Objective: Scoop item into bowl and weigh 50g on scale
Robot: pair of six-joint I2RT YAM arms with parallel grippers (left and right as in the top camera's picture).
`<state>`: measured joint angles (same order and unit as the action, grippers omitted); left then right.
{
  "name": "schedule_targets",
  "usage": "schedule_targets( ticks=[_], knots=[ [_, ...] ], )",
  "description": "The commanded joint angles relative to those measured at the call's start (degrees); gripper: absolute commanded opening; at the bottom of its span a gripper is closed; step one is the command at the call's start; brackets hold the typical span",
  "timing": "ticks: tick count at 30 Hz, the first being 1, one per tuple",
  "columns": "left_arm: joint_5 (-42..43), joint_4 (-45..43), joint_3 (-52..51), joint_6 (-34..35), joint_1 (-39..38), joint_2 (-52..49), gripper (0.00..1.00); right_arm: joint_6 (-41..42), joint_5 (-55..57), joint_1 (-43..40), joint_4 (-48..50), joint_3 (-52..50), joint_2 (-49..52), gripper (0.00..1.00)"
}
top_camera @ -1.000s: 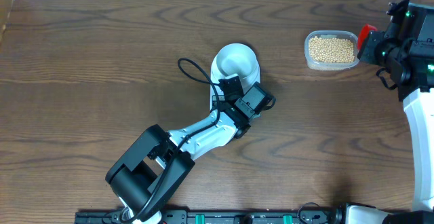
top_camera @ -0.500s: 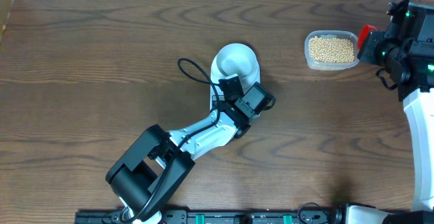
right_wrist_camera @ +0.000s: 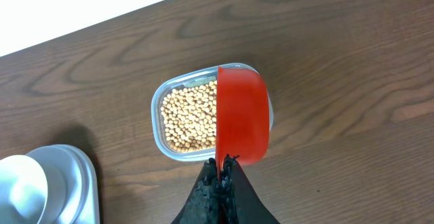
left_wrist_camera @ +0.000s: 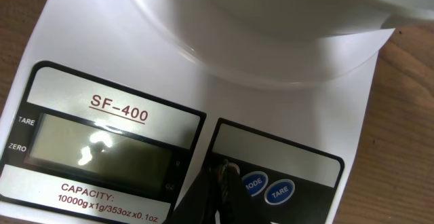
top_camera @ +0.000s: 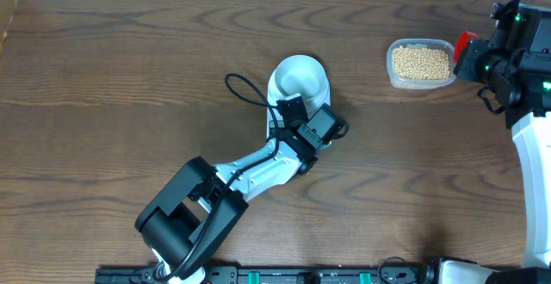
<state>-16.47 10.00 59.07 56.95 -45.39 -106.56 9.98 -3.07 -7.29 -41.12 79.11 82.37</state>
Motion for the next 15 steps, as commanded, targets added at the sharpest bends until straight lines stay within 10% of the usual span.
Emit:
schedule_targets(
  ticks=[1,15],
  knots=[
    [-0.70,0.39,-0.24,-0.09,0.37,-1.79,0.07,-0.66,-0.33,-0.17,-0.07,1.03,0.15,0.01],
    [-0.70,0.74,-0.24,-0.11,0.85,-2.75,0.07,-0.66,-0.33,-0.17,-0.09,1.03,0.15,0.01]
  ],
)
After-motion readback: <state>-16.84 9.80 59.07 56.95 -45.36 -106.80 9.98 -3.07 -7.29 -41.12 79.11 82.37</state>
